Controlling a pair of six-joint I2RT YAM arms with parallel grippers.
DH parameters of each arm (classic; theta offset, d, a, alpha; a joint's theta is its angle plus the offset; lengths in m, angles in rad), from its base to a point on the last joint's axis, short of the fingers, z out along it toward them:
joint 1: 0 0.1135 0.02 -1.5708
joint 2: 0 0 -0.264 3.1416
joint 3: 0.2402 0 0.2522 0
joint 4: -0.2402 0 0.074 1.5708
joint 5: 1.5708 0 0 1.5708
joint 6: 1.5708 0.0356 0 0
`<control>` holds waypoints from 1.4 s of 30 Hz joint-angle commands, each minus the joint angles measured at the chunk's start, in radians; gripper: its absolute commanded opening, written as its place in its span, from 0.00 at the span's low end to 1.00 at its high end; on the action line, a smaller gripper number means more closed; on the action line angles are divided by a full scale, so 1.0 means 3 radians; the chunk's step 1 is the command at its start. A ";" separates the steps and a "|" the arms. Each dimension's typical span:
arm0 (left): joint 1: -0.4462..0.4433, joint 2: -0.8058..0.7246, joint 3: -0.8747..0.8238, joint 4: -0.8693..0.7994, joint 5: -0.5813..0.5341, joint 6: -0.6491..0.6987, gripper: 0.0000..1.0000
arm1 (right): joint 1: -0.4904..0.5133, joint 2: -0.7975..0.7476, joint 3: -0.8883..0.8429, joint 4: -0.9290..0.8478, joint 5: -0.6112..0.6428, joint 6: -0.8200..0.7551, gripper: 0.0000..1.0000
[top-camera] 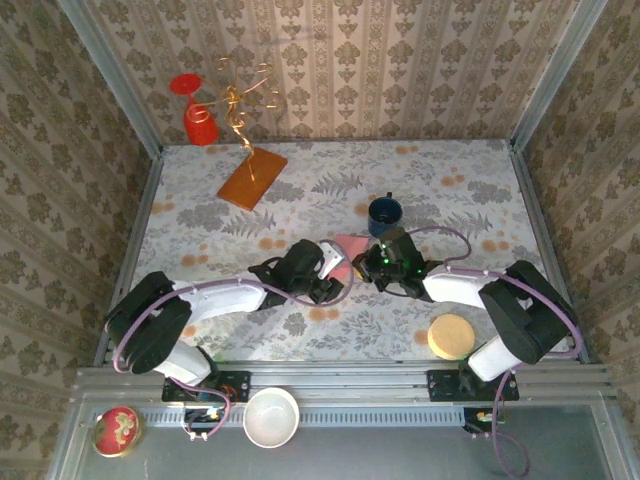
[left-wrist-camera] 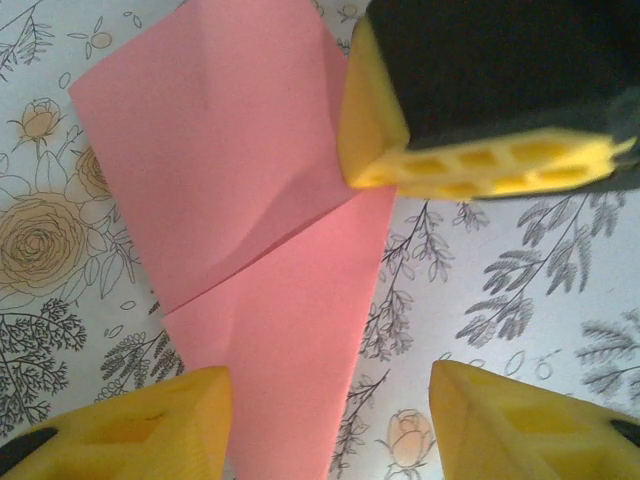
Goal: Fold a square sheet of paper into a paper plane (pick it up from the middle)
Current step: Fold the wing for the fifth time at the center of the table.
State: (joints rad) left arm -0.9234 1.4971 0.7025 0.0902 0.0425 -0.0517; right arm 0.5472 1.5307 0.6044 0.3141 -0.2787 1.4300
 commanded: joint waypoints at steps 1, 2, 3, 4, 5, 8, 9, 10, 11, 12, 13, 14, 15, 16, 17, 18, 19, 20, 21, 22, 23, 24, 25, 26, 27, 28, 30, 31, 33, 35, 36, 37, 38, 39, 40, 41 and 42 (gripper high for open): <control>-0.0033 0.0049 -0.0112 0.0315 -0.0065 0.0403 0.52 | -0.0044 -0.0136 0.0051 -0.0166 -0.0086 0.0066 0.05; -0.0031 0.0059 -0.0139 0.0353 -0.0060 0.0450 0.51 | -0.0054 -0.0147 0.0056 -0.0183 -0.0094 0.0070 0.06; -0.0039 0.0067 -0.0159 0.0386 -0.0048 0.0484 0.51 | -0.0064 -0.0157 0.0059 -0.0197 -0.0106 0.0080 0.07; -0.0038 0.0075 -0.0177 0.0430 -0.0029 0.0509 0.50 | -0.0065 -0.0162 0.0061 -0.0206 -0.0115 0.0086 0.07; -0.0042 0.0090 -0.0197 0.0474 -0.0019 0.0538 0.50 | -0.0070 -0.0163 0.0071 -0.0213 -0.0123 0.0090 0.07; -0.0055 0.0158 -0.0214 0.0573 0.0011 0.0656 0.49 | -0.0075 -0.0149 0.0092 -0.0226 -0.0166 0.0108 0.07; -0.0062 0.0187 -0.0217 0.0605 0.0012 0.0686 0.48 | -0.0075 -0.0140 0.0097 -0.0224 -0.0178 0.0118 0.08; -0.0069 0.0215 -0.0224 0.0650 0.0017 0.0730 0.48 | -0.0075 -0.0132 0.0101 -0.0218 -0.0190 0.0127 0.08; -0.0072 0.0242 -0.0225 0.0680 0.0012 0.0766 0.47 | -0.0075 -0.0126 0.0102 -0.0211 -0.0201 0.0136 0.08; -0.0074 0.0275 -0.0225 0.0712 -0.0007 0.0800 0.47 | -0.0080 -0.0116 0.0102 -0.0209 -0.0213 0.0147 0.08; -0.0077 0.0295 -0.0225 0.0734 -0.0013 0.0831 0.46 | -0.0080 -0.0110 0.0105 -0.0199 -0.0232 0.0155 0.08; -0.0080 0.0306 -0.0225 0.0756 -0.0021 0.0850 0.46 | -0.0083 -0.0104 0.0108 -0.0199 -0.0242 0.0162 0.08; -0.0078 0.0322 -0.0230 0.0786 -0.0050 0.0857 0.46 | -0.0085 -0.0106 0.0107 -0.0198 -0.0247 0.0168 0.08; -0.0073 0.0337 -0.0230 0.0811 -0.0080 0.0867 0.45 | -0.0086 -0.0106 0.0112 -0.0203 -0.0252 0.0171 0.08; -0.0081 0.0354 -0.0230 0.0829 -0.0099 0.0874 0.45 | -0.0090 -0.0102 0.0112 -0.0208 -0.0258 0.0168 0.08; -0.0080 0.0376 -0.0225 0.0850 -0.0115 0.0880 0.44 | -0.0098 -0.0101 0.0112 -0.0217 -0.0262 0.0163 0.08; -0.0077 0.0404 -0.0225 0.0880 -0.0121 0.0874 0.43 | -0.0110 -0.0096 0.0110 -0.0210 -0.0273 0.0163 0.08; -0.0080 0.0426 -0.0225 0.0902 -0.0122 0.0868 0.43 | -0.0116 -0.0090 0.0107 -0.0204 -0.0282 0.0167 0.08; -0.0078 0.0453 -0.0225 0.0929 -0.0135 0.0860 0.42 | -0.0121 -0.0086 0.0108 -0.0198 -0.0293 0.0168 0.09; -0.0082 0.0472 -0.0228 0.0956 -0.0142 0.0853 0.41 | -0.0126 -0.0086 0.0112 -0.0203 -0.0302 0.0168 0.09; -0.0080 0.0489 -0.0234 0.0980 -0.0149 0.0845 0.40 | -0.0132 -0.0081 0.0112 -0.0208 -0.0311 0.0168 0.09; -0.0078 0.0501 -0.0239 0.1000 -0.0157 0.0840 0.38 | -0.0136 -0.0086 0.0112 -0.0214 -0.0315 0.0165 0.09; -0.0081 0.0506 -0.0245 0.1012 -0.0157 0.0834 0.37 | -0.0137 -0.0083 0.0112 -0.0226 -0.0314 0.0163 0.10; -0.0080 0.0506 -0.0250 0.1023 -0.0157 0.0827 0.35 | -0.0141 -0.0081 0.0112 -0.0233 -0.0318 0.0163 0.10; -0.0081 0.0507 -0.0255 0.1030 -0.0152 0.0819 0.33 | -0.0142 -0.0075 0.0112 -0.0251 -0.0319 0.0162 0.11; -0.0078 0.0509 -0.0255 0.1031 -0.0152 0.0814 0.31 | -0.0142 -0.0071 0.0112 -0.0262 -0.0324 0.0157 0.13; -0.0074 0.0516 -0.0260 0.1034 -0.0142 0.0805 0.26 | -0.0147 -0.0060 0.0117 -0.0291 -0.0339 0.0152 0.21; -0.0073 0.0521 -0.0261 0.1034 -0.0132 0.0794 0.24 | -0.0149 -0.0055 0.0117 -0.0301 -0.0340 0.0140 0.26; -0.0076 0.0532 -0.0266 0.1044 -0.0117 0.0780 0.23 | -0.0161 -0.0059 0.0113 -0.0342 -0.0347 0.0095 0.37; -0.0069 0.0542 -0.0276 0.1059 -0.0087 0.0748 0.21 | -0.0186 -0.0097 0.0102 -0.0414 -0.0316 0.0009 0.46; -0.0064 0.0547 -0.0281 0.1067 -0.0067 0.0730 0.20 | -0.0206 -0.0123 0.0102 -0.0485 -0.0299 -0.0052 0.51; -0.0062 0.0552 -0.0290 0.1075 -0.0044 0.0714 0.20 | -0.0234 -0.0158 0.0102 -0.0561 -0.0282 -0.0114 0.54; -0.0059 0.0560 -0.0291 0.1082 -0.0026 0.0701 0.20 | -0.0257 -0.0183 0.0100 -0.0622 -0.0258 -0.0176 0.56; -0.0059 0.0567 -0.0291 0.1085 -0.0001 0.0690 0.20 | -0.0286 -0.0219 0.0097 -0.0699 -0.0226 -0.0237 0.58; -0.0061 0.0575 -0.0287 0.1080 0.0032 0.0684 0.19 | -0.0317 -0.0257 0.0087 -0.0764 -0.0200 -0.0291 0.59; -0.0058 0.0583 -0.0286 0.1080 0.0054 0.0673 0.19 | -0.0339 -0.0289 0.0078 -0.0815 -0.0177 -0.0332 0.60; -0.0058 0.0593 -0.0286 0.1075 0.0079 0.0657 0.19 | -0.0373 -0.0326 0.0071 -0.0886 -0.0149 -0.0377 0.60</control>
State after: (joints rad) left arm -0.9413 1.6573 0.6277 0.3977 0.0257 0.1715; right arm 0.4541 1.4796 0.6205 0.1436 -0.3618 1.3827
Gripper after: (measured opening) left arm 0.194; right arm 0.598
